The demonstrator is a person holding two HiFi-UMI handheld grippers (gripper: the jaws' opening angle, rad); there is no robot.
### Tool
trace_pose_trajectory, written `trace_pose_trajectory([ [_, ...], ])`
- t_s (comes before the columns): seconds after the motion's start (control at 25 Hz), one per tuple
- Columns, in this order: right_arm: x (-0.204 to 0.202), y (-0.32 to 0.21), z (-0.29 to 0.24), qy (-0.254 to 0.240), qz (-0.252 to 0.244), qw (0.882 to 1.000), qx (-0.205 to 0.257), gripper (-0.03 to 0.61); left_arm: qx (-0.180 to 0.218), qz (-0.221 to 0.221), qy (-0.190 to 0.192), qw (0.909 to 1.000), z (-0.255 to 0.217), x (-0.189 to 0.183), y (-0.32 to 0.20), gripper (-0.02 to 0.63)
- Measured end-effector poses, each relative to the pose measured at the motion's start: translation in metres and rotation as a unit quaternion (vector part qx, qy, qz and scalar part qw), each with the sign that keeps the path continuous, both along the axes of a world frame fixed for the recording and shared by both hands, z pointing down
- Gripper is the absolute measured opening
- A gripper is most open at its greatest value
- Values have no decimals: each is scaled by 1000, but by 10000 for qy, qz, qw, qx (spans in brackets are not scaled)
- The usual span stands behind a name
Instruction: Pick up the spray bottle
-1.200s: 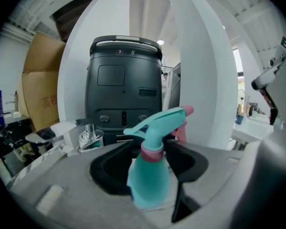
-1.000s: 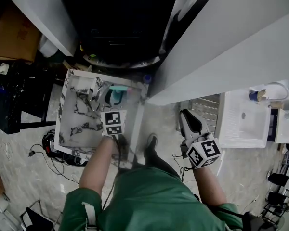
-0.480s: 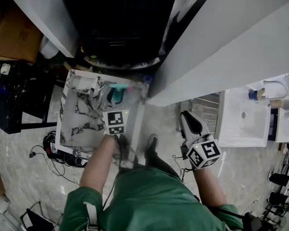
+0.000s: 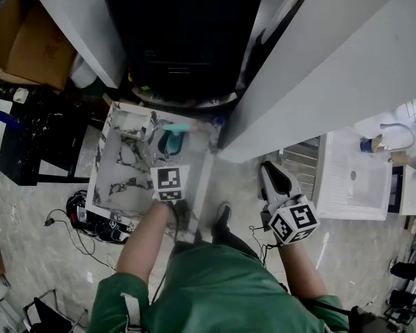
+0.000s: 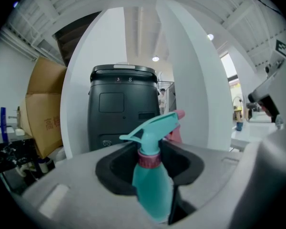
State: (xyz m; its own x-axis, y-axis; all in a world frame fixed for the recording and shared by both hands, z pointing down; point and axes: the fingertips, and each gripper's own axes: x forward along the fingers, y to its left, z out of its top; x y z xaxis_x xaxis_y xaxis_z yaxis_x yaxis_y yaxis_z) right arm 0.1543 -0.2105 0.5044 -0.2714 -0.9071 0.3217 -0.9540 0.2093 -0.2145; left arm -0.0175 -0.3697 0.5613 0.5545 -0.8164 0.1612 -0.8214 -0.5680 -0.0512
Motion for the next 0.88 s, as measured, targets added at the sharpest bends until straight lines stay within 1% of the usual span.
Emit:
trace_pose_trajectory([
  [0.16,-5,0,-9,-27,-96,9998,166,44,149,-14,117,9998,-26,-5,7,150],
  [0.48,-18,8,-28,-65,-231,9991,354,44,475,-39,476,9977,-79,-16,30,149],
  [0.88,-28,15,-51,-86,-351,9976,585,44,907,28,719,9933,-137,-25,61,147],
])
